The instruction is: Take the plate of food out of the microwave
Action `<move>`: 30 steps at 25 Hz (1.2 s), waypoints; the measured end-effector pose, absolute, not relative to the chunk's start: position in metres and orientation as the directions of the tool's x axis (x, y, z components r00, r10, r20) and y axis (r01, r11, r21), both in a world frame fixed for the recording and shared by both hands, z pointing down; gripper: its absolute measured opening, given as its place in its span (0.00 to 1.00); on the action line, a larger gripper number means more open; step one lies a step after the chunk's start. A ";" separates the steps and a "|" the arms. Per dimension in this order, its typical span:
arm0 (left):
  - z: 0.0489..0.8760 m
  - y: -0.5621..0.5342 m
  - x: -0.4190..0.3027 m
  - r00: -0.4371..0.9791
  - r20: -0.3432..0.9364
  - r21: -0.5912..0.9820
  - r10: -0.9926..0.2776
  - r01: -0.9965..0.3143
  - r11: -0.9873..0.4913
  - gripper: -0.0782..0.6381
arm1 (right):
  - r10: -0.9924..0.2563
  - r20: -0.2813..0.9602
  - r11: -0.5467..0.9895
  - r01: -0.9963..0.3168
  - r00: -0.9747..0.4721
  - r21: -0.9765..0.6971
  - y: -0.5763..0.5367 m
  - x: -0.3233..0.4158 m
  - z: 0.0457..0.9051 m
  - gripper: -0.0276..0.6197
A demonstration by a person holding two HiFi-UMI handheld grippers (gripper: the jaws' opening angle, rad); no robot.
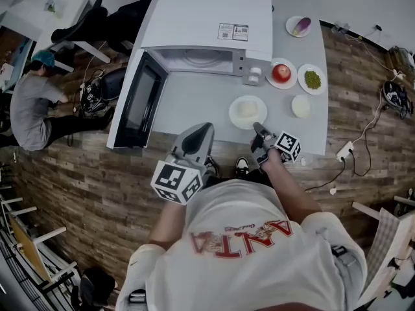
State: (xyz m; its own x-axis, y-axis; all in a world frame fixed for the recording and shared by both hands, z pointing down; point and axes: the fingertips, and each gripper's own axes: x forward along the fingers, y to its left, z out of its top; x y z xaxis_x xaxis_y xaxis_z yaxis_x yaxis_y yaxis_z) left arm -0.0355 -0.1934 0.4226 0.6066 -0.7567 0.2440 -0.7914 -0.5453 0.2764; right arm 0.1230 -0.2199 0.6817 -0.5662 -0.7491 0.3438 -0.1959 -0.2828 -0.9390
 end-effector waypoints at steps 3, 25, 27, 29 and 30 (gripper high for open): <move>0.424 -0.189 -0.031 0.599 0.253 0.273 -0.760 -0.798 -0.537 0.12 | -0.756 0.347 -0.287 -0.196 -0.554 -0.938 -0.220 0.134 0.686 0.07; 0.437 -0.193 -0.037 0.555 0.295 0.272 -0.778 -0.829 -0.489 0.12 | -0.408 0.662 0.064 -0.743 -0.629 -0.666 -0.225 0.126 0.699 0.32; 0.436 -0.194 -0.039 0.549 0.294 0.269 -0.782 -0.833 -0.483 0.12 | -0.362 0.727 0.171 -0.808 -0.583 -0.563 -0.222 0.127 0.703 0.36; 0.436 -0.194 -0.041 0.544 0.293 0.267 -0.786 -0.836 -0.479 0.12 | -0.335 0.770 0.247 -0.839 -0.544 -0.485 -0.218 0.128 0.707 0.38; 0.436 -0.194 -0.042 0.542 0.292 0.266 -0.788 -0.837 -0.477 0.12 | -0.329 0.781 0.271 -0.846 -0.530 -0.460 -0.217 0.128 0.708 0.38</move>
State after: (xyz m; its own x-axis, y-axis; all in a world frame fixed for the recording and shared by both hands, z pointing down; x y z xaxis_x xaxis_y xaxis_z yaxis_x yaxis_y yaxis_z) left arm -0.0415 -0.1940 0.4356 0.5420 -0.7879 0.2922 -0.8374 -0.4773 0.2664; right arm 0.1283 -0.2166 0.7076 -0.5300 -0.3293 0.7815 -0.8459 0.2708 -0.4595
